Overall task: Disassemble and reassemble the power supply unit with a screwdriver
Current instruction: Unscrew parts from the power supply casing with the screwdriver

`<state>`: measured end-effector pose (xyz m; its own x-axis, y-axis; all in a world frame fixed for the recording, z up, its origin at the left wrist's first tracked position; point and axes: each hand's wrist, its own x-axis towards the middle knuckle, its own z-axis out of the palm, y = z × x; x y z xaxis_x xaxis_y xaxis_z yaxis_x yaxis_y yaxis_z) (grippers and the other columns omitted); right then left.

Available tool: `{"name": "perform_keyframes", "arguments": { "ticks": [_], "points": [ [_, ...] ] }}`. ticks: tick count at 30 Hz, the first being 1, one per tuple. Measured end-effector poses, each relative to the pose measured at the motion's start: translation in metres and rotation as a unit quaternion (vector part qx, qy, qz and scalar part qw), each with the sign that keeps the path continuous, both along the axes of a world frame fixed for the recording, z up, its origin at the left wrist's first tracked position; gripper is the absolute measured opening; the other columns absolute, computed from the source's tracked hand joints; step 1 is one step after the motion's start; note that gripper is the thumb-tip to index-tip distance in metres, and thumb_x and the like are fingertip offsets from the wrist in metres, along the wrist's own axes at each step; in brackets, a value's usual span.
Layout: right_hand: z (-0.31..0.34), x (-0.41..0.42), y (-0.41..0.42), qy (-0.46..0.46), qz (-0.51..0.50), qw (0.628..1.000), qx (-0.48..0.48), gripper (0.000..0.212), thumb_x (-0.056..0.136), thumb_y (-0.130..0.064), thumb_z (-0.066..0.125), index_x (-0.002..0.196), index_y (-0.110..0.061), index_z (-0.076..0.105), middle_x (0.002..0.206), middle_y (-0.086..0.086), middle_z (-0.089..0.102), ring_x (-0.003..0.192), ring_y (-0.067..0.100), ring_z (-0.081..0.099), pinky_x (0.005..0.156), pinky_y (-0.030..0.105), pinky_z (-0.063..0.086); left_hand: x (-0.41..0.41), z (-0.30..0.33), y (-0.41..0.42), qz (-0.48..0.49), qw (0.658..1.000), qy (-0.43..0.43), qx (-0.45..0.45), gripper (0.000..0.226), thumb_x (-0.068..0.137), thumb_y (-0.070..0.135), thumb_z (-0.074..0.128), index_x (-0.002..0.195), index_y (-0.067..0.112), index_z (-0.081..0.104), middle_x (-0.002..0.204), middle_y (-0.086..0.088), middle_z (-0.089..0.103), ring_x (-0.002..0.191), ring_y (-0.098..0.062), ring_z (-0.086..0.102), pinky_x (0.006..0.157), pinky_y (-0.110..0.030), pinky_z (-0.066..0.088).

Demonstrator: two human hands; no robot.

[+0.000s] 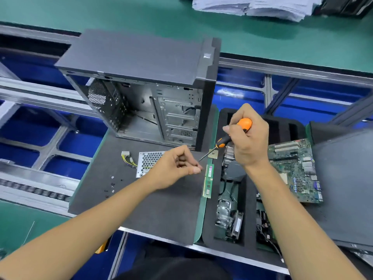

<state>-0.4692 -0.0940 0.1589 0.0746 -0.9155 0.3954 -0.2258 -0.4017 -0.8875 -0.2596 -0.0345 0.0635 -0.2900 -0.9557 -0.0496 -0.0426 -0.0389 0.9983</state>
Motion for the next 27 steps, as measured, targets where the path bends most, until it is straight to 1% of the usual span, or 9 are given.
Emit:
{"name": "perform_keyframes", "arguments": {
  "ticks": [2,4,6,9,11,16,21,24,27],
  "points": [
    [0.002,0.016,-0.002,-0.004,0.019,1.0,0.008,0.019,0.076,-0.019,0.063,0.07,-0.026,0.047,0.061,0.012,0.043,0.048,0.031,0.051,0.044,0.043,0.044,0.01,0.003,0.001,0.008,1.0,0.011,0.005,0.028,0.081,0.021,0.085,0.091,0.027,0.06,0.096,-0.008,0.078,0.096,-0.031,0.074,0.089,-0.05,0.056],
    [0.004,0.027,-0.005,-0.005,0.027,1.0,-0.006,0.02,0.075,-0.019,0.063,0.069,-0.027,0.046,0.061,0.012,0.044,0.048,0.012,0.047,0.047,0.027,0.043,0.018,0.005,0.001,0.017,1.0,0.021,0.0,0.03,0.081,0.022,0.085,0.096,0.028,0.059,0.094,-0.006,0.078,0.097,-0.027,0.075,0.091,-0.046,0.057],
    [0.005,0.037,-0.007,0.005,0.03,0.999,-0.016,0.02,0.075,-0.021,0.063,0.068,-0.03,0.046,0.062,0.008,0.045,0.051,0.005,0.041,0.052,0.018,0.037,0.025,0.006,0.0,0.024,0.999,0.027,-0.007,0.031,0.081,0.027,0.085,0.099,0.029,0.06,0.09,-0.001,0.077,0.098,-0.027,0.075,0.093,-0.043,0.057],
    [0.003,0.048,-0.009,0.007,0.036,0.999,0.003,0.02,0.075,-0.019,0.063,0.068,-0.029,0.047,0.061,0.005,0.044,0.051,0.016,0.042,0.048,0.037,0.046,0.036,0.004,-0.002,0.025,0.999,0.035,-0.01,0.024,0.085,0.022,0.082,0.098,0.028,0.062,0.091,-0.008,0.074,0.1,-0.027,0.075,0.094,-0.041,0.056],
    [0.002,0.055,-0.011,0.011,0.035,0.999,0.01,0.019,0.076,-0.02,0.063,0.069,-0.026,0.047,0.06,0.004,0.044,0.05,0.02,0.042,0.045,0.042,0.044,0.041,0.003,-0.004,0.02,0.999,0.037,-0.009,0.021,0.087,0.016,0.079,0.097,0.026,0.064,0.092,-0.017,0.072,0.1,-0.026,0.075,0.092,-0.035,0.056],
    [0.002,0.063,-0.013,0.033,0.034,0.999,-0.008,0.017,0.075,-0.022,0.062,0.069,-0.022,0.046,0.063,0.007,0.047,0.053,0.006,0.04,0.052,0.024,0.036,0.052,0.0,-0.006,0.011,0.999,0.047,0.004,0.021,0.088,0.005,0.075,0.096,0.021,0.065,0.092,-0.022,0.07,0.099,-0.027,0.075,0.089,-0.028,0.056],
    [0.001,0.068,-0.011,0.048,0.055,0.997,-0.016,0.016,0.077,-0.024,0.061,0.07,-0.023,0.046,0.063,0.005,0.047,0.052,0.003,0.044,0.052,0.012,0.035,0.059,0.004,-0.008,-0.026,1.0,0.004,-0.002,0.017,0.092,0.008,0.072,0.099,0.02,0.062,0.097,-0.014,0.075,0.102,-0.022,0.074,0.093,-0.035,0.057],
    [0.002,0.07,-0.01,0.066,0.079,0.994,-0.021,0.017,0.078,-0.025,0.061,0.072,-0.027,0.046,0.064,0.004,0.048,0.053,0.003,0.05,0.052,0.011,0.035,0.062,0.008,-0.01,-0.046,0.999,-0.022,-0.016,0.017,0.094,0.011,0.07,0.101,0.024,0.061,0.099,-0.007,0.077,0.105,-0.021,0.073,0.092,-0.032,0.056],
    [0.003,0.072,-0.01,0.087,0.093,0.992,-0.023,0.016,0.079,-0.027,0.061,0.074,-0.028,0.046,0.063,-0.005,0.05,0.054,0.002,0.053,0.052,0.01,0.035,0.065,0.008,-0.012,-0.038,0.999,-0.014,-0.015,0.023,0.093,0.004,0.07,0.102,0.024,0.063,0.096,-0.007,0.075,0.106,-0.026,0.073,0.097,-0.046,0.057]
  ]
}}
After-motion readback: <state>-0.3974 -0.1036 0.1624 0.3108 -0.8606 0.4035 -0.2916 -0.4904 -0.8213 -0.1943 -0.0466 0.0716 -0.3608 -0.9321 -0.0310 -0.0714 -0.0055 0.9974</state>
